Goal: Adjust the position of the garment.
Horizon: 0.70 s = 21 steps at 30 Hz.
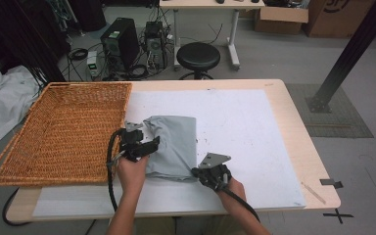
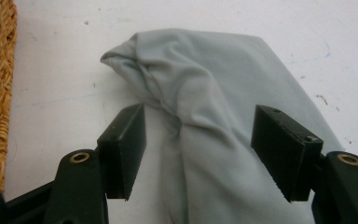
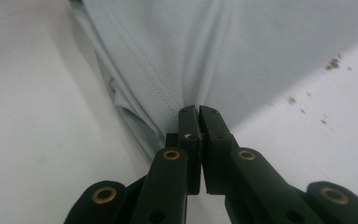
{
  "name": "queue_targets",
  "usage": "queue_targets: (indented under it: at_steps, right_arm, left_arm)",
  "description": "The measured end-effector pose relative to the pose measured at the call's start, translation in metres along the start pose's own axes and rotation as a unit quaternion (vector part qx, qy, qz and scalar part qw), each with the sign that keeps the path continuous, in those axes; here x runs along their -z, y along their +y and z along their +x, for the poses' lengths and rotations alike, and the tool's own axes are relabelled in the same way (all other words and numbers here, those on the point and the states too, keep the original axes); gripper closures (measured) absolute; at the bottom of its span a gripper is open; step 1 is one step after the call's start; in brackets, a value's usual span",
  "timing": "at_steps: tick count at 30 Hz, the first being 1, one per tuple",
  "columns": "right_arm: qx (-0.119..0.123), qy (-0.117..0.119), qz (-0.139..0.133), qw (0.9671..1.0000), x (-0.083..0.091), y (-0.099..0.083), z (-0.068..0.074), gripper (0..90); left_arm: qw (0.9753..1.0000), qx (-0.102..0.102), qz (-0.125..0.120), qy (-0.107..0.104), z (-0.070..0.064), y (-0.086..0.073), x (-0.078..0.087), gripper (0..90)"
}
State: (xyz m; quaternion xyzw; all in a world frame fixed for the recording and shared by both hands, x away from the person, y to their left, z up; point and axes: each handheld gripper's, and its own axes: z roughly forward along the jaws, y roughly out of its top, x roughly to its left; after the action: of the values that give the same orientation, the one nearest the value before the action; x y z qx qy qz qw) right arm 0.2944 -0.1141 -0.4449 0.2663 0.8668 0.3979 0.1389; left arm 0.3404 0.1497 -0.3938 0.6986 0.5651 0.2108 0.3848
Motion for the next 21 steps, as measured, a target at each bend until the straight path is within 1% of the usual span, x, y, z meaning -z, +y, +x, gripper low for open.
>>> queue_targets:
  at_steps: [1,2,4,5,6,7,8,9,10,11,12,13,14,15,16,17,18,19,20,21]
  right_arm:
    - [-0.001,-0.002,0.003,1.0000,0.002,-0.001,-0.003,88.5]
    - [0.002,-0.009,0.007,0.9999,0.004,-0.002,-0.005,88.4]
    - [-0.005,0.001,0.010,0.9999,0.007,-0.006,-0.009,88.3]
    - [-0.010,0.007,0.007,0.9999,0.007,-0.007,-0.010,88.2]
    - [-0.008,0.011,0.010,0.9999,0.008,-0.008,-0.011,88.0]
    - [-0.009,0.013,0.015,0.9998,0.009,-0.006,-0.011,87.6]
    - [-0.007,0.016,0.014,0.9997,0.010,-0.006,-0.012,85.8]
    - [-0.014,0.021,-0.004,0.9997,0.013,-0.006,-0.013,73.7]
    - [-0.024,0.027,-0.018,0.9992,0.015,-0.006,-0.015,67.2]
    - [-0.036,0.033,-0.036,0.9981,0.018,-0.007,-0.018,63.5]
    - [-0.044,0.034,-0.054,0.9970,0.021,-0.009,-0.020,56.1]
    - [-0.050,0.027,-0.066,0.9962,0.024,-0.009,-0.022,52.0]
    - [-0.055,0.020,-0.072,0.9957,0.026,-0.010,-0.024,50.1]
    - [-0.059,0.013,-0.079,0.9951,0.028,-0.012,-0.027,49.4]
    - [-0.061,0.006,-0.085,0.9945,0.031,-0.013,-0.030,47.1]
    - [-0.065,-0.002,-0.094,0.9935,0.033,-0.015,-0.033,44.2]
    - [-0.070,-0.006,-0.100,0.9925,0.036,-0.017,-0.036,42.7]
    - [-0.081,-0.010,-0.114,0.9901,0.041,-0.021,-0.042,39.9]
    - [-0.086,-0.016,-0.131,0.9875,0.045,-0.024,-0.047,36.3]
    - [-0.086,-0.027,-0.148,0.9848,0.049,-0.027,-0.052,33.0]
  left_arm:
    - [1.0000,0.001,0.002,-0.003,0.000,-0.002,0.000,36.0]
    - [1.0000,0.003,0.003,-0.008,-0.001,-0.005,0.001,35.9]
    - [0.9999,-0.001,0.007,-0.009,-0.003,-0.011,0.000,36.0]
    - [0.9999,-0.007,0.014,-0.006,-0.003,-0.014,-0.001,36.1]
    - [0.9996,-0.012,0.025,0.000,-0.004,-0.017,-0.004,36.3]
    - [0.9995,-0.012,0.030,0.003,-0.004,-0.019,-0.006,36.3]
    - [0.9991,-0.015,0.037,0.012,-0.004,-0.021,-0.009,36.3]
    - [0.9986,-0.022,0.042,0.022,-0.004,-0.023,-0.012,36.4]
    - [0.9973,-0.031,0.054,0.040,-0.004,-0.025,-0.015,36.6]
    - [0.9952,-0.042,0.067,0.058,-0.004,-0.028,-0.018,37.6]
    - [0.9932,-0.049,0.080,0.070,-0.004,-0.031,-0.021,40.2]
    - [0.9932,-0.043,0.077,0.077,-0.003,-0.032,-0.020,40.9]
    - [0.9931,-0.040,0.077,0.079,-0.002,-0.032,-0.018,44.1]
    - [0.9920,-0.047,0.081,0.085,-0.002,-0.032,-0.017,47.2]
    - [0.9922,-0.050,0.077,0.084,-0.003,-0.032,-0.016,47.4]
    - [0.9929,-0.055,0.069,0.079,-0.004,-0.031,-0.013,47.4]
    - [0.9946,-0.062,0.051,0.066,-0.005,-0.031,-0.008,47.1]
    - [0.9959,-0.066,0.032,0.053,-0.006,-0.031,-0.004,45.3]
    - [0.9968,-0.068,0.016,0.040,-0.006,-0.030,0.000,42.9]
    - [0.9976,-0.065,-0.002,0.025,-0.006,-0.029,0.003,39.9]
